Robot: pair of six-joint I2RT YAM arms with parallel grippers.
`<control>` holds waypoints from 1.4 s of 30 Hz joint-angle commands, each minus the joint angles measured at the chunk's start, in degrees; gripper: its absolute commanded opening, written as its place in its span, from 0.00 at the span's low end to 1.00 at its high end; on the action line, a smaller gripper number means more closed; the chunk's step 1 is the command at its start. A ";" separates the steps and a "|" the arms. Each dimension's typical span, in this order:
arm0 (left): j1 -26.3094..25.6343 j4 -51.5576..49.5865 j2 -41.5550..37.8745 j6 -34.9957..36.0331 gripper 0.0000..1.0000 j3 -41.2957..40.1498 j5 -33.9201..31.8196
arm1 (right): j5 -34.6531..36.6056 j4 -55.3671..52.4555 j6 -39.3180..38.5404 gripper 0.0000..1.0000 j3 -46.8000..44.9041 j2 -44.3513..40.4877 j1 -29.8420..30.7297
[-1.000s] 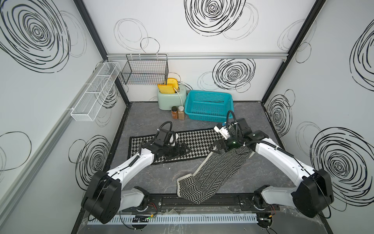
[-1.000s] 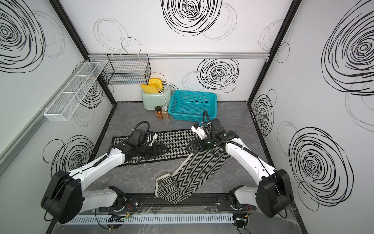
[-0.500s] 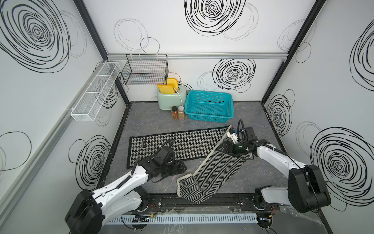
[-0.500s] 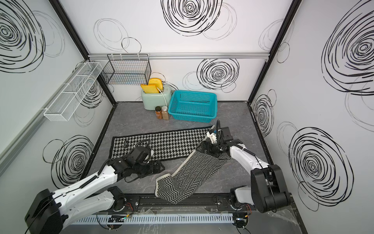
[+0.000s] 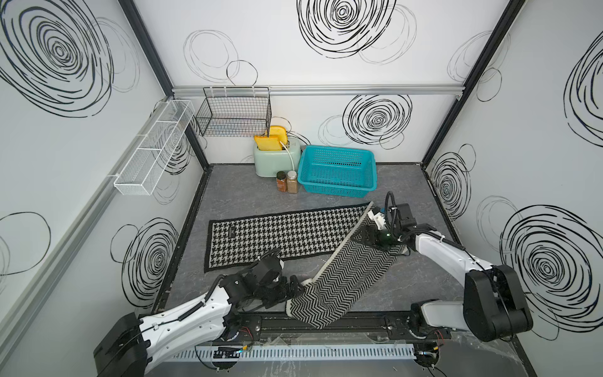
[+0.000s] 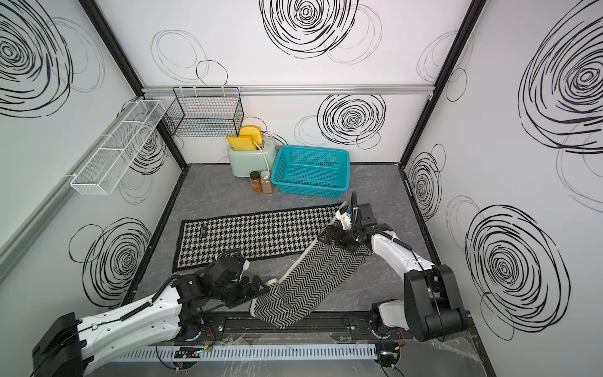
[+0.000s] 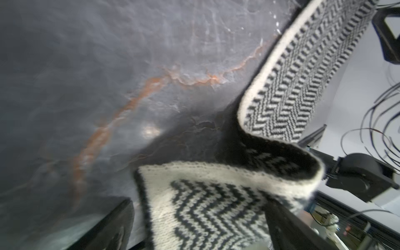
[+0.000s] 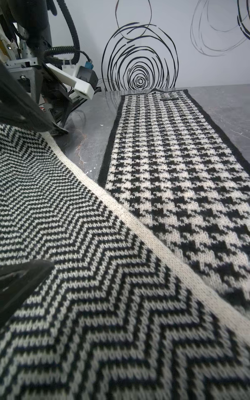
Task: Roll up the scarf and place it into the basket
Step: Flatten out the scarf at the center of the board.
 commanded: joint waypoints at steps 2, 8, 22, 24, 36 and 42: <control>-2.70 4.84 1.32 -4.45 0.97 -2.46 -2.19 | 1.25 -1.29 -0.49 0.96 0.52 -0.84 -0.49; -3.72 6.62 2.62 -4.73 0.71 -4.21 -3.60 | 2.13 -1.55 -0.45 0.96 1.28 -0.14 -1.03; -12.67 -12.86 -0.08 -7.14 0.74 2.03 -12.22 | 3.54 -2.03 0.00 0.95 3.63 1.31 -1.37; -14.72 -11.68 -1.17 -9.79 0.76 1.25 -12.97 | 3.64 -2.56 -0.35 0.95 4.43 1.53 -1.37; -16.38 -0.55 0.83 -10.23 0.58 -2.18 -11.73 | 6.11 -5.41 -2.51 0.95 5.94 0.57 -1.36; -14.54 2.38 -2.86 -11.87 0.31 -5.86 -11.67 | 6.54 -5.62 -2.55 0.95 6.78 0.87 -1.54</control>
